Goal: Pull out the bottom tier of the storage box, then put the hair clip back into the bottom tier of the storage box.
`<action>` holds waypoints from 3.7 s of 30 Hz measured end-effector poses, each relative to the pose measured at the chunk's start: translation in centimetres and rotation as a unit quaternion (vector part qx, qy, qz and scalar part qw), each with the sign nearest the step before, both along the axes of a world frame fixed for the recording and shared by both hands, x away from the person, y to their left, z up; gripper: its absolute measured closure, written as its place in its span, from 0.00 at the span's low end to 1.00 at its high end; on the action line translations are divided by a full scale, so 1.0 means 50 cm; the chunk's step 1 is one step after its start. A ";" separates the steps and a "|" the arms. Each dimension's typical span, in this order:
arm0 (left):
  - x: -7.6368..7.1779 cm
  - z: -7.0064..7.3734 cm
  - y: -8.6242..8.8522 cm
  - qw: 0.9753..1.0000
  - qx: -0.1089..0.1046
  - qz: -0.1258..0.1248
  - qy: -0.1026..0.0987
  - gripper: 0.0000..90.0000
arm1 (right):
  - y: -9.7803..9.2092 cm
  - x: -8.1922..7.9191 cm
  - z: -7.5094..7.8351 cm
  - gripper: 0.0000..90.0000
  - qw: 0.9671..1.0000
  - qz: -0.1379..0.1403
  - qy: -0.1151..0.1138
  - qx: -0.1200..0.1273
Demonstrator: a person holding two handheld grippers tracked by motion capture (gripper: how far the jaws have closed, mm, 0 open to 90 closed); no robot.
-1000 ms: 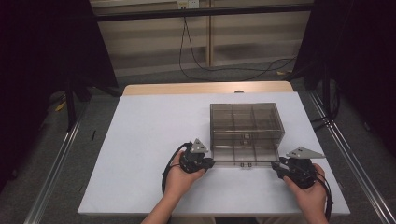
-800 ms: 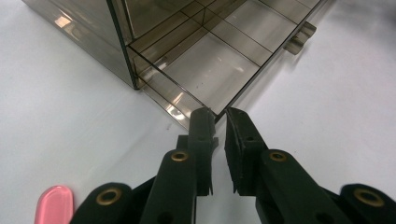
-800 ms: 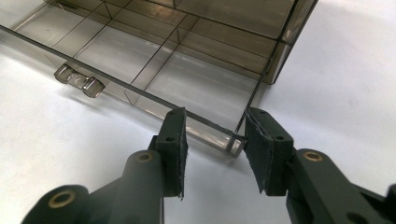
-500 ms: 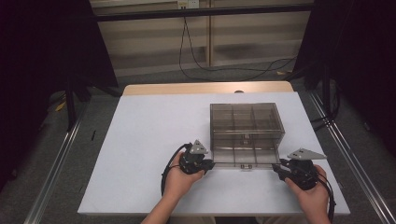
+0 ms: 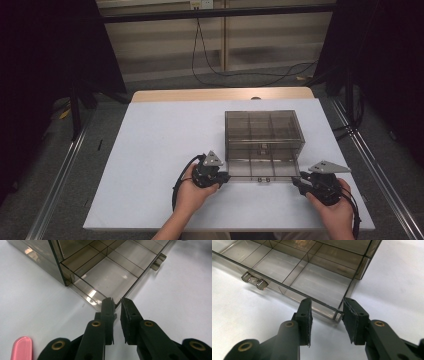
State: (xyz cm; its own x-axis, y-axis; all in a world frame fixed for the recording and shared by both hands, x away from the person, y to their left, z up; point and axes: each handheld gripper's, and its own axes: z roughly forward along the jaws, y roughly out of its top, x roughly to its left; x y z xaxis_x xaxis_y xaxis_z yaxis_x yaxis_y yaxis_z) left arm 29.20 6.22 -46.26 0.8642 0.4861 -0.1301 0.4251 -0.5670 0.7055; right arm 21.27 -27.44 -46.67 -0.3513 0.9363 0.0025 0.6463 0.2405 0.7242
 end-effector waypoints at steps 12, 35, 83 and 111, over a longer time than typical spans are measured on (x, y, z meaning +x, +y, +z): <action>-0.010 0.001 0.000 1.000 -0.002 -0.001 0.004 0.90 | 0.000 -0.007 0.001 0.67 1.000 0.000 -0.002 0.006; 0.007 0.009 0.046 0.999 -0.015 0.042 0.014 0.50 | 0.004 -0.001 0.014 0.50 1.000 -0.002 -0.008 0.015; 0.031 -0.009 0.143 0.993 0.026 0.113 0.000 0.46 | 0.010 0.016 0.034 0.31 0.999 0.009 -0.015 0.037; 0.047 -0.022 0.131 0.993 0.037 0.114 0.006 0.61 | -0.002 0.007 0.034 0.30 0.999 0.003 -0.015 0.035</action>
State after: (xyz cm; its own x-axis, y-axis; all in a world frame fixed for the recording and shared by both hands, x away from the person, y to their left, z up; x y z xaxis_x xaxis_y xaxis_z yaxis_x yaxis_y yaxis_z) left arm 31.54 12.79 -47.37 0.7298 0.6768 -0.0965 0.5561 -0.5056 0.6597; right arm 21.63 -27.53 -44.99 -0.3575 0.9321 0.0578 0.6228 0.1919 0.7584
